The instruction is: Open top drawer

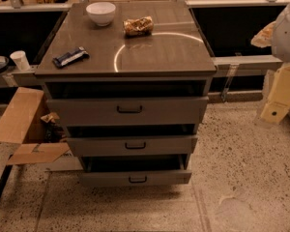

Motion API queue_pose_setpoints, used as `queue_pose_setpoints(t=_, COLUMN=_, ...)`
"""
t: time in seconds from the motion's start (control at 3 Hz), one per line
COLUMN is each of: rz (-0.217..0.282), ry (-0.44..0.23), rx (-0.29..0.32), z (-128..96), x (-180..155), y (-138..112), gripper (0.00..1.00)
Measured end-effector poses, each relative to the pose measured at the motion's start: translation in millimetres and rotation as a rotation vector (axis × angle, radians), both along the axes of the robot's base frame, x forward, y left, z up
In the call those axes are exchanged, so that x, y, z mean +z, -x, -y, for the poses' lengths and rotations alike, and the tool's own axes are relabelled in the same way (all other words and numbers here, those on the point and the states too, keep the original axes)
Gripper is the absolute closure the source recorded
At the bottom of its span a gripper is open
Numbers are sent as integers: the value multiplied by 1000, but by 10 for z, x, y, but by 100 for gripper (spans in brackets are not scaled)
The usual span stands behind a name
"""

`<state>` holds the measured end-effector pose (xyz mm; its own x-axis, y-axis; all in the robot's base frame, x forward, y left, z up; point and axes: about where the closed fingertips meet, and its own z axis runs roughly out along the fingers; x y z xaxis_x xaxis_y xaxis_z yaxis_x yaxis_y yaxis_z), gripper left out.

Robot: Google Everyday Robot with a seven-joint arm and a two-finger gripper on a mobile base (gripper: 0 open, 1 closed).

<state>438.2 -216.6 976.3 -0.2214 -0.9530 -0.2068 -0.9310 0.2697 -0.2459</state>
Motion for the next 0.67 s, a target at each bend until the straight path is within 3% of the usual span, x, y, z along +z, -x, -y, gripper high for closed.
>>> queue_pose_setpoints(t=0.33, rz=-4, ry=-7, rx=5, z=-15, x=-34, y=-5, gripper=0)
queue_pose_setpoints(t=0.67, rz=-44, ry=-80, rx=53, z=-165, x=-362, y=-47, gripper=0)
